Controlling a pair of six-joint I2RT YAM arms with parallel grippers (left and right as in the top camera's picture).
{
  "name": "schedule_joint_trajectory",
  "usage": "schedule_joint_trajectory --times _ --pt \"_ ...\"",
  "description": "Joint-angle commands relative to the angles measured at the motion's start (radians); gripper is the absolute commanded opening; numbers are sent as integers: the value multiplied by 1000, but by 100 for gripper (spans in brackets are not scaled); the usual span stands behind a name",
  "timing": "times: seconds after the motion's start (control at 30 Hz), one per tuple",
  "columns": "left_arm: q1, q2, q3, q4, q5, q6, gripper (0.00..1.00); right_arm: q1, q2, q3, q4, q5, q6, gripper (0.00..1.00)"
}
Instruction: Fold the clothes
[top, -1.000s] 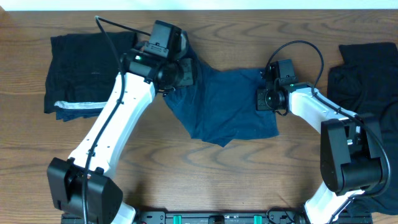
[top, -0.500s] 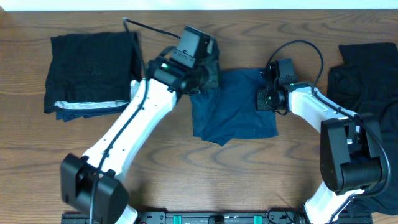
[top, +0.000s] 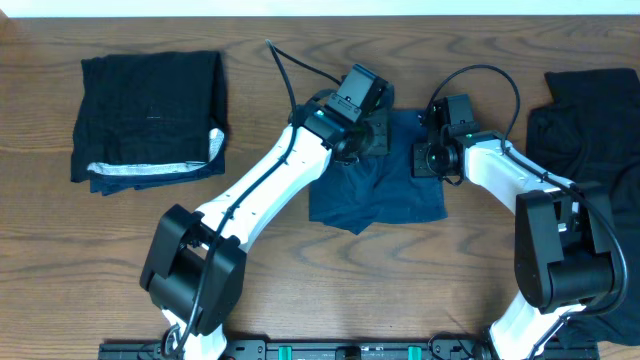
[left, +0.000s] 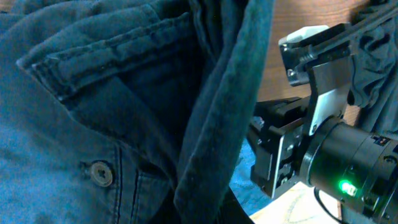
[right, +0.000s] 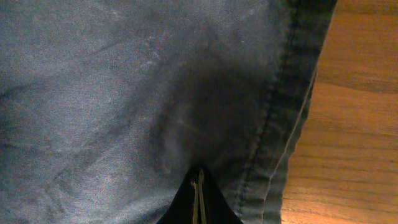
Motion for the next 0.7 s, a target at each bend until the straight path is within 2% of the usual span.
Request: schedule_joint_trajectory --times 0.0,0.3,0.67 --pt "-17 9 26 29 13 -32 6 6 68 -39 -26 -17 5 1" --pt "-42 8 26 80 13 -32 7 6 68 -39 -22 -20 5 1" --pt "-47 9 26 95 13 -36 14 6 68 -39 -18 -21 5 1"
